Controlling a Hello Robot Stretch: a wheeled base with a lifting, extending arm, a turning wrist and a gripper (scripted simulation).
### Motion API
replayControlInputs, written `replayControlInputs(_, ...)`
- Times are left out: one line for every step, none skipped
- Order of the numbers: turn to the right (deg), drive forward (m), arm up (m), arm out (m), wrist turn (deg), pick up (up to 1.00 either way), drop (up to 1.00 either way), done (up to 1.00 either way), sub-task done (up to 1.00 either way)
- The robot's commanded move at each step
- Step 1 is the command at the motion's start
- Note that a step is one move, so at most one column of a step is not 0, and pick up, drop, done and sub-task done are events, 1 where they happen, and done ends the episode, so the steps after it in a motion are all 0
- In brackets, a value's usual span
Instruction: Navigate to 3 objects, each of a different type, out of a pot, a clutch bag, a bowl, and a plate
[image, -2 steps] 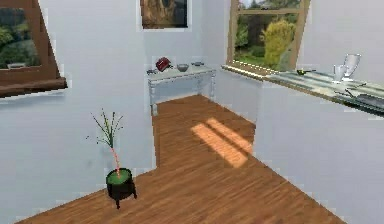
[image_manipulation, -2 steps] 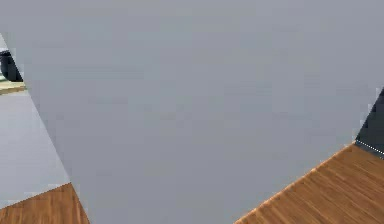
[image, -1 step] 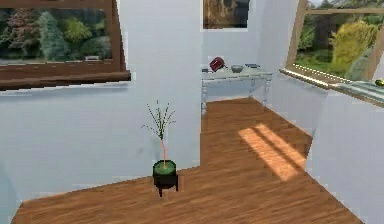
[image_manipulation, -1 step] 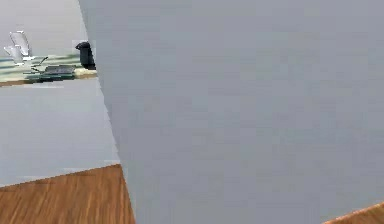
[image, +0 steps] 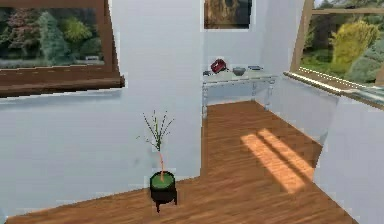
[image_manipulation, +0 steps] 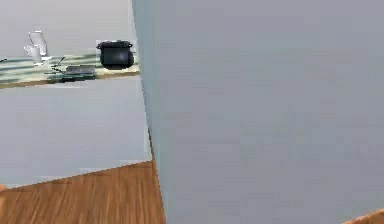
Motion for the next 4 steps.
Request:
replayControlInputs(24.0,0.00,0.00,0.00,0.0,0.00,0.00,0.00,0.00)
replayControlInputs(0.0,0.40,0.00,0.00,0.0,0.00,0.00,0.00,0.00)
replayControlInputs(45.0,0.00,0.00,0.00,0.0,0.00,0.00,0.00,0.00)
replayControlInputs(3.0,0.00,0.00,0.00,0.0,0.00,0.00,0.00,0.00)
